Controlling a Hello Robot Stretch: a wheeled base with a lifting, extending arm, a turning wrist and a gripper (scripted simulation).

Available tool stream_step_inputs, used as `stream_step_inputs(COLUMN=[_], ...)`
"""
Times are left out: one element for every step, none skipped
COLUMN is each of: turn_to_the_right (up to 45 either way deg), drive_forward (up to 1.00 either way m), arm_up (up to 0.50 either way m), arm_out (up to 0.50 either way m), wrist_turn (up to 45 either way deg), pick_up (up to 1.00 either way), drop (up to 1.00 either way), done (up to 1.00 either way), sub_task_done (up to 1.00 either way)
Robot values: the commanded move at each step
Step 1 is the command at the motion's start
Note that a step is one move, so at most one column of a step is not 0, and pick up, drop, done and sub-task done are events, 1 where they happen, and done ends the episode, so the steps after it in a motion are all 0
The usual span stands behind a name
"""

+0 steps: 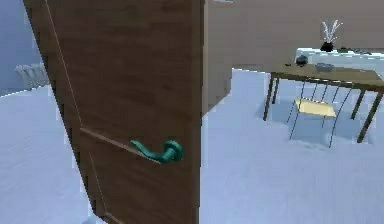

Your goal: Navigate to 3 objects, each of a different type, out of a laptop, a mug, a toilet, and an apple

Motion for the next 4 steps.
stream_step_inputs(turn_to_the_right=[-45.0, -9.0, 0.0, -6.0], drive_forward=[0.00, 0.00, 1.00, 0.00], arm_up=[0.00, 0.00, 0.00, 0.00], arm_out=[0.00, 0.00, 0.00, 0.00], wrist_turn=[0.0, 0.0, 0.0, 0.0], pick_up=[0.00, 0.00, 0.00, 0.00], drop=[0.00, 0.00, 0.00, 0.00], done=[0.00, 0.00, 0.00, 0.00], sub_task_done=[0.00, 0.00, 0.00, 0.00])
